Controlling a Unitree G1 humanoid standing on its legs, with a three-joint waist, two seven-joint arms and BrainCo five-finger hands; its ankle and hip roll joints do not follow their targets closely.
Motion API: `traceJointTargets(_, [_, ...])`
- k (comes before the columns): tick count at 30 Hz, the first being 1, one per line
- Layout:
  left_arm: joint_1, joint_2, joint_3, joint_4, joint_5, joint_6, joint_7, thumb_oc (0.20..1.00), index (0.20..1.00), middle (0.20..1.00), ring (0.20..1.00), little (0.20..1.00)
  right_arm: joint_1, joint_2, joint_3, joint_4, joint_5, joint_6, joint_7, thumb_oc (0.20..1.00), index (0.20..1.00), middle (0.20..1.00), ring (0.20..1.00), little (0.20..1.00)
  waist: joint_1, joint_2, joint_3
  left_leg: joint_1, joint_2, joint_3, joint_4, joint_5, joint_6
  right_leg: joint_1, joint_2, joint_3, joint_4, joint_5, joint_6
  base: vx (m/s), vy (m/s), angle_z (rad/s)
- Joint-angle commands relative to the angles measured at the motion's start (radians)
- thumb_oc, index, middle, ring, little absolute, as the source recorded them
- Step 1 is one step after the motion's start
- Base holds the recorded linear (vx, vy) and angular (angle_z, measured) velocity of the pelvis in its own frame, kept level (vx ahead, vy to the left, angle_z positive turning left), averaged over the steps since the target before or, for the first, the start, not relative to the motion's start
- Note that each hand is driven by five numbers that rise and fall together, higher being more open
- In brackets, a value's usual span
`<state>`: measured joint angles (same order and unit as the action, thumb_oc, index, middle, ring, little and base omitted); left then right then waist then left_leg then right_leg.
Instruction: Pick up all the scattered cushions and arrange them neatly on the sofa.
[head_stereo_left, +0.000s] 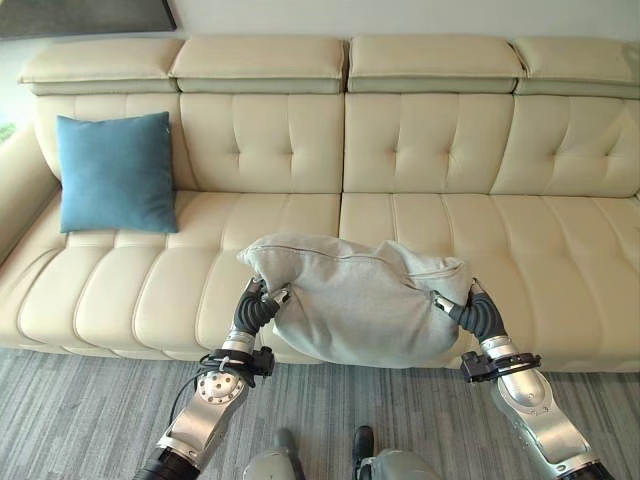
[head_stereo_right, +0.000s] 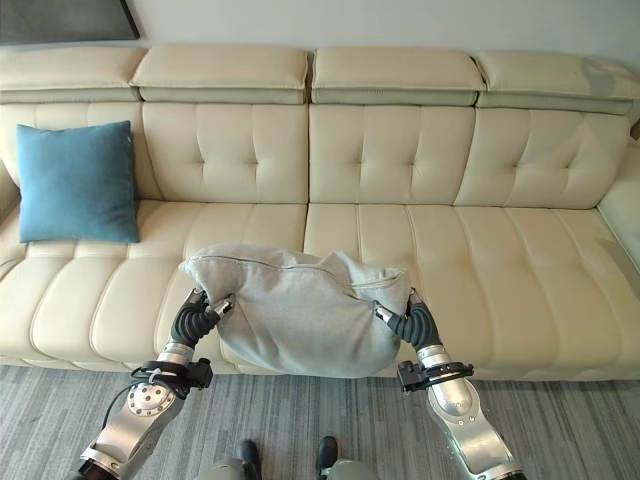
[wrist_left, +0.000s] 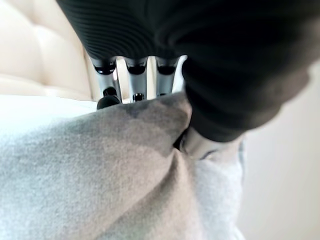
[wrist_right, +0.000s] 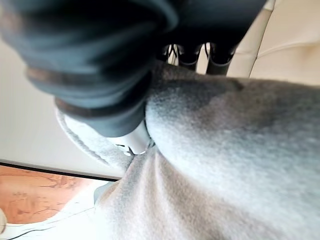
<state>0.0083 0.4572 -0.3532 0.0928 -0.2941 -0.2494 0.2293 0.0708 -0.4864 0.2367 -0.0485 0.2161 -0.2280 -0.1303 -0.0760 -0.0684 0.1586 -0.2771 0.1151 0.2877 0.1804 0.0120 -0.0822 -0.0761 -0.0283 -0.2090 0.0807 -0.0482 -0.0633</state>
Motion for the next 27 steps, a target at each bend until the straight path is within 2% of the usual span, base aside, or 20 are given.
traceJointTargets(1, [-0.04,-0.02,-0.021,-0.101,0.045,-0.078,-0.057,0.2,0.2,0.2,0.2,0.2,-0.069,0.034,0.027,-0.15,0.001,-0.091,0.004,0.2,0.2,0.2,0.2,0.2,0.023,0.007,-0.026,-0.014,-0.022,-0.028,-0.056,0.072,-0.014,0.117,0.037,0.105,-0.018,-0.092,0.121,0.3,0.074,-0.41])
traceJointTargets(2, [-0.027,-0.019,-0.011,-0.102,0.049,-0.077,-0.054,0.2,0.2,0.2,0.2,0.2,-0.074,0.035,0.03,-0.145,0.001,-0.088,0.003,0.2,0.2,0.2,0.2,0.2,0.038,0.011,-0.024,-0.029,-0.029,-0.029,-0.076,0.095,-0.014,0.145,0.045,0.128,-0.023,-0.099,0.121,0.39,0.114,-0.73])
traceJointTargets(4, [0.003,-0.018,0.002,-0.108,0.047,-0.079,-0.068,0.2,0.2,0.2,0.2,0.2,-0.069,0.039,0.032,-0.149,0.002,-0.087,0.017,0.2,0.2,0.2,0.2,0.2,0.045,0.02,-0.042,0.005,-0.033,-0.027,-0.125,0.092,0.002,0.167,0.052,0.15,-0.023,-0.112,0.126,0.31,0.143,-0.83])
traceJointTargets(8, [0.029,-0.008,0.01,-0.121,0.046,-0.08,-0.076,0.2,0.2,0.2,0.2,0.2,-0.081,0.055,0.057,-0.144,-0.007,-0.082,0.03,0.2,0.2,0.2,0.2,0.2,0.062,0.013,-0.064,0.045,-0.054,-0.024,-0.123,0.073,0.033,0.178,0.017,0.177,0.031,-0.133,0.154,0.23,0.164,-0.51])
traceJointTargets(9, [0.03,-0.007,0.012,-0.12,0.048,-0.08,-0.074,0.2,0.2,0.2,0.2,0.2,-0.097,0.065,0.066,-0.138,-0.009,-0.081,0.033,0.2,0.2,0.2,0.2,0.2,0.068,0.011,-0.063,0.065,-0.064,-0.015,-0.12,0.054,0.048,0.168,-0.003,0.174,0.081,-0.129,0.171,0.16,0.171,-0.53])
traceJointTargets(11, [0.021,-0.002,0.013,-0.117,0.048,-0.08,-0.067,0.2,0.2,0.2,0.2,0.2,-0.129,0.073,0.085,-0.127,-0.012,-0.077,0.034,0.2,0.2,0.2,0.2,0.2,0.073,0.021,-0.053,0.094,-0.061,0.002,-0.125,0.042,0.067,0.103,-0.022,0.177,0.218,-0.083,0.204,0.09,0.143,-0.43])
traceJointTargets(13, [0.013,0.005,0.02,-0.105,0.053,-0.082,-0.063,0.2,0.2,0.2,0.2,0.2,-0.162,0.089,0.097,-0.116,-0.021,-0.078,0.029,0.2,0.2,0.2,0.2,0.2,0.073,0.031,-0.046,0.132,-0.061,0.015,-0.134,0.015,0.083,0.039,-0.049,0.152,0.316,-0.046,0.237,0.06,0.1,-0.28])
traceJointTargets(16, [0.012,0.012,0.031,-0.1,0.055,-0.085,-0.072,0.2,0.2,0.2,0.2,0.2,-0.179,0.093,0.109,-0.124,-0.019,-0.077,0.042,0.2,0.2,0.2,0.2,0.2,0.068,0.051,-0.043,0.182,-0.072,-0.001,-0.157,-0.005,0.083,-0.012,-0.081,0.107,0.235,-0.066,0.215,0.08,0.023,-0.24])
traceJointTargets(17, [0.014,0.014,0.034,-0.102,0.054,-0.085,-0.079,0.2,0.2,0.2,0.2,0.2,-0.183,0.091,0.108,-0.126,-0.017,-0.079,0.045,0.2,0.2,0.2,0.2,0.2,0.064,0.06,-0.038,0.199,-0.069,-0.008,-0.168,-0.012,0.081,-0.047,-0.092,0.092,0.205,-0.054,0.21,0.06,-0.029,0.07])
traceJointTargets(19, [0.007,0.003,0.035,-0.093,0.055,-0.085,-0.077,0.2,0.2,0.2,0.2,0.2,-0.181,0.09,0.111,-0.12,-0.02,-0.077,0.046,0.2,0.2,0.2,0.2,0.2,0.045,0.066,-0.027,0.217,-0.073,-0.027,-0.172,-0.023,0.076,-0.105,-0.1,0.102,0.155,-0.019,0.212,0.07,-0.058,0.15])
traceJointTargets(20, [0.005,0.0,0.031,-0.09,0.056,-0.085,-0.085,0.2,0.2,0.2,0.2,0.2,-0.166,0.088,0.099,-0.125,-0.016,-0.076,0.047,0.2,0.2,0.2,0.2,0.2,0.036,0.054,-0.023,0.22,-0.087,-0.049,-0.153,-0.036,0.074,-0.067,-0.097,0.124,0.097,-0.019,0.213,0.06,-0.06,0.39])
traceJointTargets(22, [0.007,-0.009,0.037,-0.084,0.078,-0.089,-0.078,0.2,0.2,0.2,0.2,0.2,-0.164,0.083,0.095,-0.124,-0.026,-0.077,0.047,0.2,0.2,0.2,0.2,0.2,0.039,0.046,-0.024,0.218,-0.089,-0.046,-0.14,-0.04,0.07,-0.058,-0.102,0.127,0.072,0.009,0.216,0.03,-0.105,0.64])
traceJointTargets(25, [0.017,-0.036,0.038,-0.076,0.098,-0.084,-0.067,0.2,0.2,0.2,0.2,0.2,-0.146,0.08,0.081,-0.128,-0.023,-0.083,0.045,0.2,0.2,0.2,0.2,0.2,0.047,0.044,-0.059,0.231,-0.085,-0.064,-0.139,-0.045,0.053,0.025,-0.089,0.097,-0.025,0.014,0.198,0.1,-0.148,0.39])
traceJointTargets(27, [0.016,-0.042,0.038,-0.071,0.099,-0.083,-0.06,0.2,0.2,0.2,0.2,0.2,-0.15,0.081,0.083,-0.126,-0.022,-0.085,0.04,0.2,0.2,0.2,0.2,0.2,0.048,0.046,-0.064,0.24,-0.084,-0.068,-0.145,-0.042,0.049,0.053,-0.084,0.08,-0.047,0.015,0.194,0.1,-0.083,0.33])
